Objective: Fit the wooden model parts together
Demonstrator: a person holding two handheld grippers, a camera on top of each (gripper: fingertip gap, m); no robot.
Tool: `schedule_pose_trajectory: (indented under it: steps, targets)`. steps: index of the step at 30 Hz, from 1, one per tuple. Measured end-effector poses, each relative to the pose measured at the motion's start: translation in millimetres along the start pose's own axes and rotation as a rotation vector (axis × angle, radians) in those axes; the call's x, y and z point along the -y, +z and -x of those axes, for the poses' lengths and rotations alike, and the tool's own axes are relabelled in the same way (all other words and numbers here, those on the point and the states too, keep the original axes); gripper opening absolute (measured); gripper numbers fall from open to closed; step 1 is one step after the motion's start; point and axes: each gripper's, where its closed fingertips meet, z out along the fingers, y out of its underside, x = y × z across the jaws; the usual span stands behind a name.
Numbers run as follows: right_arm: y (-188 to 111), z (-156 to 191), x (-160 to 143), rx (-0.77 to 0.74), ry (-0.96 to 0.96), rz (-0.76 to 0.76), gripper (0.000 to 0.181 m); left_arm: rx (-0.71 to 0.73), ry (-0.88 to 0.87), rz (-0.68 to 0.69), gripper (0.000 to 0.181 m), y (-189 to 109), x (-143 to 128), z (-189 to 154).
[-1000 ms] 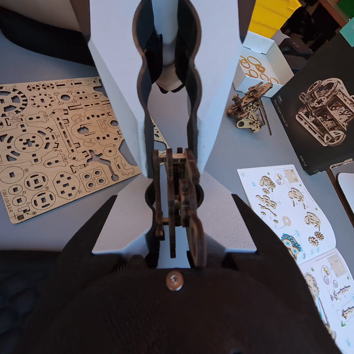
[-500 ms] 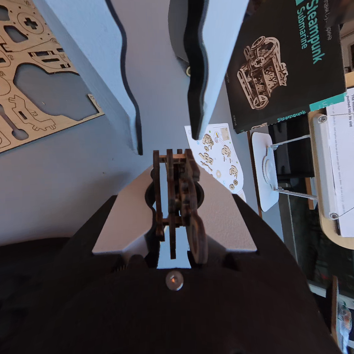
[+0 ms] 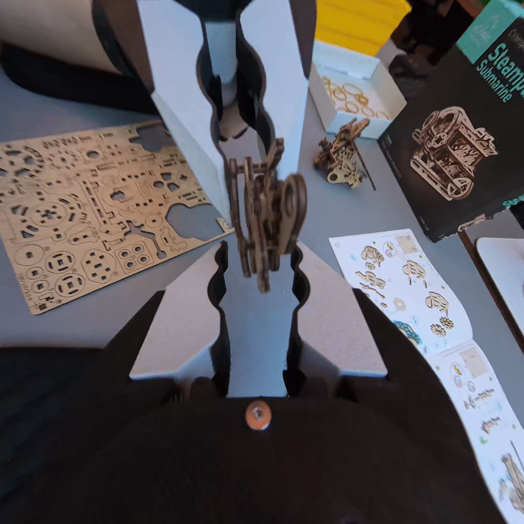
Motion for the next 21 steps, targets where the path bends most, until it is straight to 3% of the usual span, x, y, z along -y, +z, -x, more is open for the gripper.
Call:
schedule_pose_trajectory:
  steps: [4,7,12,17,21]
  targets:
    - [-40,-13,30,0.069,0.115,-0.291,0.041,0.003,-0.056,-0.086,0.017,-13,4,15]
    - [-58,-18,41,0.105,0.166,-0.401,0.036,0.009,-0.077,-0.088,0.017,-15,-1,21]
    - [-51,-21,35,0.12,0.235,-0.381,0.027,-0.09,-0.259,-0.085,0.017,-10,-3,16]
    - [-45,-14,33,0.266,0.394,-0.404,0.019,-0.233,-0.571,-0.107,0.017,-5,-5,13]
    - [-43,-16,30,0.346,0.524,-0.432,0.018,-0.292,-0.713,-0.104,0.017,-3,-9,13]
